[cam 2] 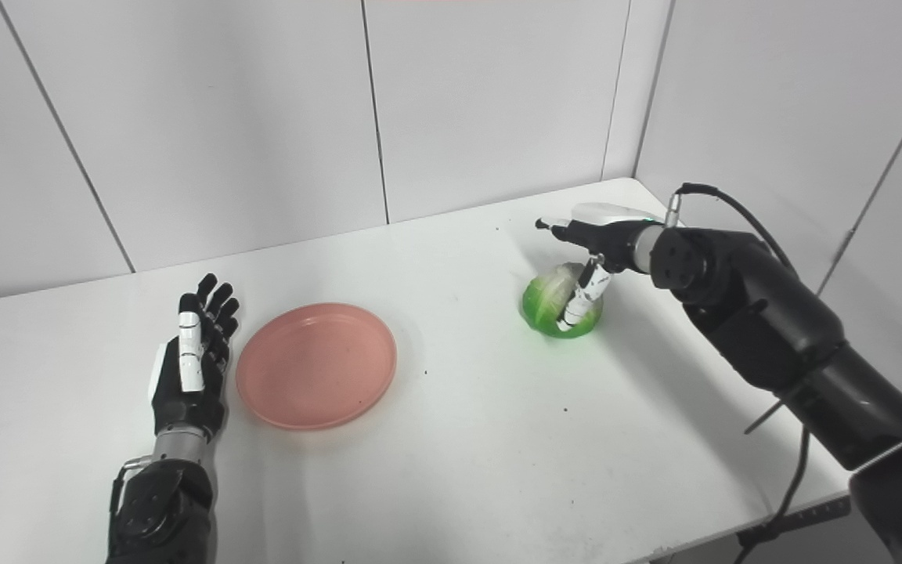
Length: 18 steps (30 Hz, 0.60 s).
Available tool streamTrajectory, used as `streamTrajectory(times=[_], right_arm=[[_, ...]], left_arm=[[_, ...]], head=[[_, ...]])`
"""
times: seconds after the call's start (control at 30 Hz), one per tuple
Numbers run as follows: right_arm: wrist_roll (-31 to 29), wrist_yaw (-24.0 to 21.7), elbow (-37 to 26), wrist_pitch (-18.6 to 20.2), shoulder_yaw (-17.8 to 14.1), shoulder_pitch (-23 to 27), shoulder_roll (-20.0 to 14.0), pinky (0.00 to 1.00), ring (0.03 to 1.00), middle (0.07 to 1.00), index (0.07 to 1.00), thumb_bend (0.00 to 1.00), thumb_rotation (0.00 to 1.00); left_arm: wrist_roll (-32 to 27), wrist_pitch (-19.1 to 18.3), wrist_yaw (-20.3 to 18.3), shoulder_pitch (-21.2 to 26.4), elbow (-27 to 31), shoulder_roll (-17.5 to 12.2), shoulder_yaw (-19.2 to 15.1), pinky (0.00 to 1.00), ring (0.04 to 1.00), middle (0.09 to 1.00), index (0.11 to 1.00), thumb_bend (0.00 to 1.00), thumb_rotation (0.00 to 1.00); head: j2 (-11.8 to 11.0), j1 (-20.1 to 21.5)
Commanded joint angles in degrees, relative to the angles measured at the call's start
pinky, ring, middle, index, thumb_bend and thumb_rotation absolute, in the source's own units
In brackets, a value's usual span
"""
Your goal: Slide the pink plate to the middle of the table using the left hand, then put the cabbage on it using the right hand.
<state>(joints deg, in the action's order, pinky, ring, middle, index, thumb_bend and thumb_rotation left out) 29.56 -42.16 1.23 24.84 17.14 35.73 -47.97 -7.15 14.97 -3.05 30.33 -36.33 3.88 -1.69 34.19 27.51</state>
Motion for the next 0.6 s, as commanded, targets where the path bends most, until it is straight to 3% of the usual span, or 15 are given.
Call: streamTrajectory(times=[0.0, 0.27, 0.57], right_arm=[[0.72, -0.89, -1.51, 0.57, -0.54, 3.46, -2.0, 0.81, 1.0, 1.0, 1.0, 1.0, 0.09], [1.17, -2.88, -1.51, 0.12, -0.79, 4.0, -1.76, 0.83, 1.0, 1.0, 1.0, 0.98, 0.01], [3.1, -0.34, -0.82, -2.2, -0.36, 3.29, -1.02, 0.83, 1.0, 1.0, 1.0, 1.0, 0.06]], left_arm=[[-0.16, 0.28, -0.83, 0.06, 0.9, -0.67, -0.12, 0.99, 0.958, 0.952, 0.941, 0.72, 1.0], [-0.27, 0.01, -0.75, 0.09, 0.99, -0.4, -0.24, 1.0, 0.958, 0.952, 0.937, 0.72, 1.0], [-0.04, -0.1, -0.44, 0.02, 1.16, -0.38, -0.13, 1.0, 0.961, 0.955, 0.938, 0.72, 1.0]], head=[[0.0, -0.02], [0.05, -0.1], [0.36, -0.1]])
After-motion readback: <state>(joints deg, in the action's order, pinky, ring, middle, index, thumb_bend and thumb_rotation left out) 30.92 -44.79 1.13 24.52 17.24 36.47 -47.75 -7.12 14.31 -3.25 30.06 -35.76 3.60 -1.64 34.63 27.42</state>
